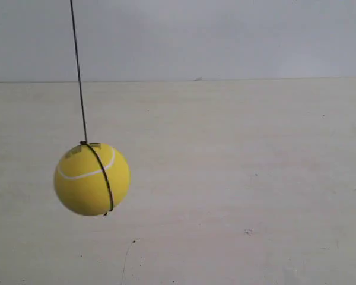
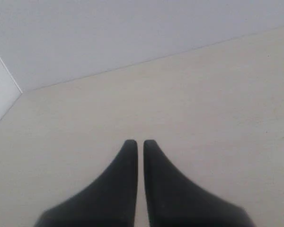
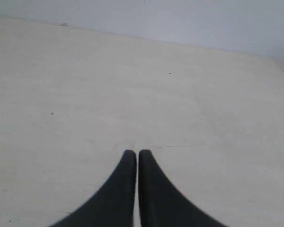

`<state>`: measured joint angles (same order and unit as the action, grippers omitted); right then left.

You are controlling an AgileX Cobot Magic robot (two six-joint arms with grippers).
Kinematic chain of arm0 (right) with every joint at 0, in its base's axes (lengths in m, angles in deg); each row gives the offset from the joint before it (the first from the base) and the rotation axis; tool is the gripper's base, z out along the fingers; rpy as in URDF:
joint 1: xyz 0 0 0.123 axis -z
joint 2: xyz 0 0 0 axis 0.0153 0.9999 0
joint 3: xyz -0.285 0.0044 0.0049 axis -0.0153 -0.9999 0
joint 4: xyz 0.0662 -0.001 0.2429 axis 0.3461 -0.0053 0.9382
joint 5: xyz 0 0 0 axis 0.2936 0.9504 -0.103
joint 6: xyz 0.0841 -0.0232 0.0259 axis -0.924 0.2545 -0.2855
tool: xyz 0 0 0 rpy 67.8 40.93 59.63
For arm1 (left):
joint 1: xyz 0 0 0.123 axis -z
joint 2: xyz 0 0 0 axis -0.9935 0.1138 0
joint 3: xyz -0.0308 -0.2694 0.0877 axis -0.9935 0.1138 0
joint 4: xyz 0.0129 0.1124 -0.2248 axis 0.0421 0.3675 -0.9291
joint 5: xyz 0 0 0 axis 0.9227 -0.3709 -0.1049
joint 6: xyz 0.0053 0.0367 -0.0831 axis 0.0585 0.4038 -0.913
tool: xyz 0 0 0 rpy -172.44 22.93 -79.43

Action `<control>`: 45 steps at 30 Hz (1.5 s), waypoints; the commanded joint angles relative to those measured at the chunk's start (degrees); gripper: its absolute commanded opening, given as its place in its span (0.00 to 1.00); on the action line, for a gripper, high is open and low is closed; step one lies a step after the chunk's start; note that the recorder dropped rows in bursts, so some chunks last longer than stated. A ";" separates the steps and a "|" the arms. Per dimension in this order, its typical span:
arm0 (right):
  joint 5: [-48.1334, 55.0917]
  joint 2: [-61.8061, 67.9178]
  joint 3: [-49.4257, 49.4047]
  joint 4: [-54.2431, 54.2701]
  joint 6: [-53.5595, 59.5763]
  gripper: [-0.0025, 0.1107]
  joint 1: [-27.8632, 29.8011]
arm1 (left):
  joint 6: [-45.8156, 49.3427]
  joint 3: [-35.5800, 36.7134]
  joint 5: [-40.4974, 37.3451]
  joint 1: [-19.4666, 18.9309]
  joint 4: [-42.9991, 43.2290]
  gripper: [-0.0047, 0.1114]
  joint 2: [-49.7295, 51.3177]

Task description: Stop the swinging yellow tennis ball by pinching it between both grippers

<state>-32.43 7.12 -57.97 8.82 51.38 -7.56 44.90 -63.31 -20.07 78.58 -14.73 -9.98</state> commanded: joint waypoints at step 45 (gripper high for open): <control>-23.11 -0.31 0.02 -2.38 2.06 0.02 -5.30 | -0.45 0.16 0.89 -0.16 -0.27 0.08 -0.16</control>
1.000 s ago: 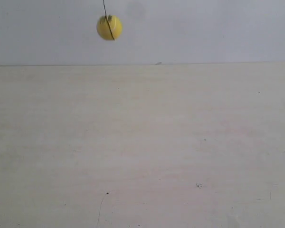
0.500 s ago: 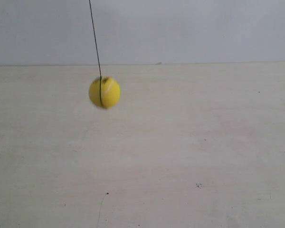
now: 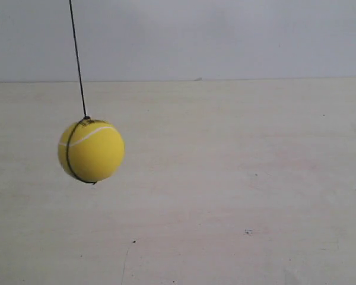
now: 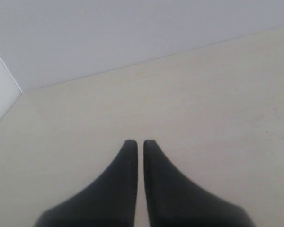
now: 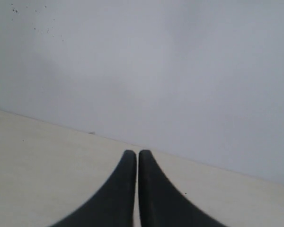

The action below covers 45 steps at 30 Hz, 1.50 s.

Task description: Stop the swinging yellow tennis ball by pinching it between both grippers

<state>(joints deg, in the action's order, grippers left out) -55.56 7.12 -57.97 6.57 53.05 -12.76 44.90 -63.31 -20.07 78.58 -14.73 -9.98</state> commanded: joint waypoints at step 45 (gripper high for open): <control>-21.82 22.34 21.37 -0.82 -15.78 0.02 -0.09 | -66.69 -40.57 51.58 1.58 54.49 0.08 39.40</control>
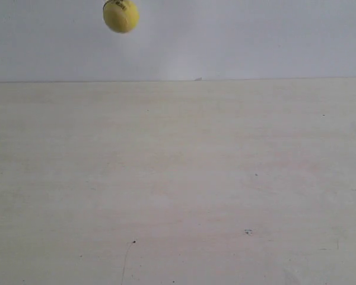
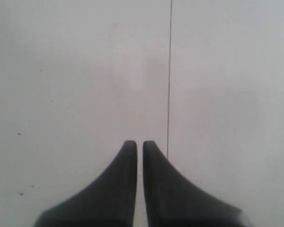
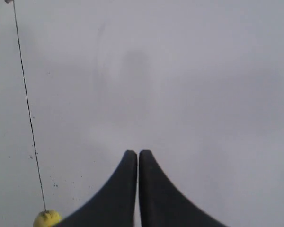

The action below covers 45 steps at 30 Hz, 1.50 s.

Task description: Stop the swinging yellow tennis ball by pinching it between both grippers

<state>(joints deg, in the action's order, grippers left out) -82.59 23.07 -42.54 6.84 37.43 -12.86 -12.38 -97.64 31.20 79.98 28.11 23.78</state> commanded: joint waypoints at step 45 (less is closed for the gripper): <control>-1.75 53.30 13.88 -44.28 -24.36 0.02 -35.99 | -38.15 -46.43 11.71 0.07 55.35 0.08 57.86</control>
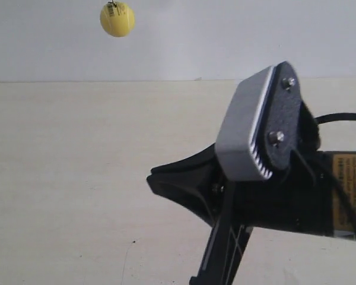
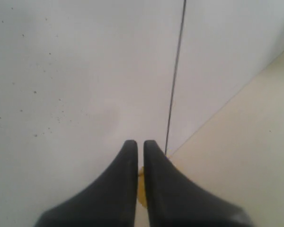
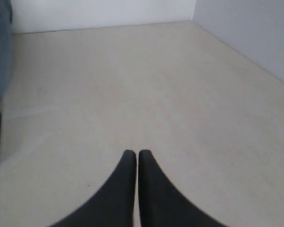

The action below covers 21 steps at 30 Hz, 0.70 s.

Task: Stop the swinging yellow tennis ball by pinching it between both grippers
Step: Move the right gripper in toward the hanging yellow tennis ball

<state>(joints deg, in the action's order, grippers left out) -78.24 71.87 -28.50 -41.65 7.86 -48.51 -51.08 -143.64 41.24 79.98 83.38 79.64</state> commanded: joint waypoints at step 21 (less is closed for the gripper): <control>-27.71 23.37 2.28 38.29 35.89 0.02 -0.34 | 9.05 -0.85 2.31 0.07 0.08 0.08 13.03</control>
<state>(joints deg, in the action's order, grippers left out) -104.30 93.02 -27.74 -4.04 42.76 -48.82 -43.47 -144.11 44.07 79.98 83.54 91.21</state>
